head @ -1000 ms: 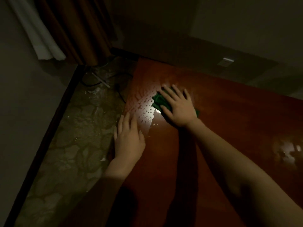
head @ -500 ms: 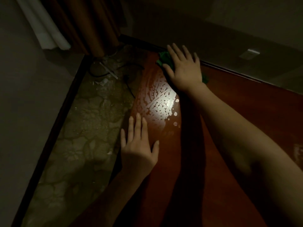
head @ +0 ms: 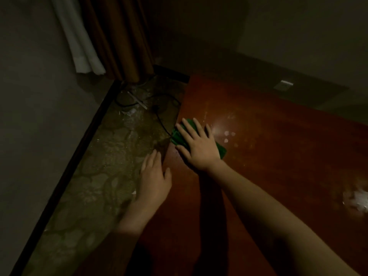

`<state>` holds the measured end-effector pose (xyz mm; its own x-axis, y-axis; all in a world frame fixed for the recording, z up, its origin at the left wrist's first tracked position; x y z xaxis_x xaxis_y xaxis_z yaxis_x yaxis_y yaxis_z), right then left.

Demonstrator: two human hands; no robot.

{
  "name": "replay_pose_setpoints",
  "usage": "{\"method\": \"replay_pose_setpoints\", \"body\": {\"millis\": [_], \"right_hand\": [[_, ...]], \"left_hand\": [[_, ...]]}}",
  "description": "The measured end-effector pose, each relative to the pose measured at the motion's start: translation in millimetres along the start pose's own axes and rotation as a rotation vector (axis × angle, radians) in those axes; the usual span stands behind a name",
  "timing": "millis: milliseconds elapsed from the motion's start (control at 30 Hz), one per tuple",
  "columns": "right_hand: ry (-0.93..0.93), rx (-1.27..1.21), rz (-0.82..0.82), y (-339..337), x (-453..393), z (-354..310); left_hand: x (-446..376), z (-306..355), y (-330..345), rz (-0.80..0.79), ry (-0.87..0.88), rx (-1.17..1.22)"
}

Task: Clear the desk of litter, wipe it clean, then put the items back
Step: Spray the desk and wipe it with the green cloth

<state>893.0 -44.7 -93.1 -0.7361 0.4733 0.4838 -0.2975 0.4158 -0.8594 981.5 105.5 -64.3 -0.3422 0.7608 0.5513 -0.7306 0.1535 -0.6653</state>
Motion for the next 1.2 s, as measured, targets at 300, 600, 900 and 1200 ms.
{"method": "replay_pose_setpoints", "body": {"millis": [300,600,900,1200], "right_hand": [[0.022,-0.027,0.003,74.3,101.9,-99.2],[-0.038,0.0,0.042,132.4,173.4,-178.4],[-0.583,0.369,-0.169,137.7,178.2,-172.5],[-0.295,0.181,-0.076,73.4,91.2,-103.3]], "left_hand": [[95.8,-73.0,21.5,-0.153,-0.013,-0.009],[135.0,-127.8,15.0,-0.161,0.0,-0.005],[133.6,-125.8,-3.3,-0.159,0.011,0.015],[82.7,-82.1,-5.2,-0.188,-0.011,0.052]]}}
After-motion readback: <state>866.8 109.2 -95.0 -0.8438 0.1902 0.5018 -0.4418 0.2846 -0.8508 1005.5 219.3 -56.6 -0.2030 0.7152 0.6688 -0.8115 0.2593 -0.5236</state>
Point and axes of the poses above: each hand's wrist, its own x-axis away from the middle knuckle, its own y-axis out of the palm, z = x × y, the point moved 2 cm from there along -x, towards the middle knuckle, and after that the axes turned 15 degrees about -z, right-handed, at the moved point
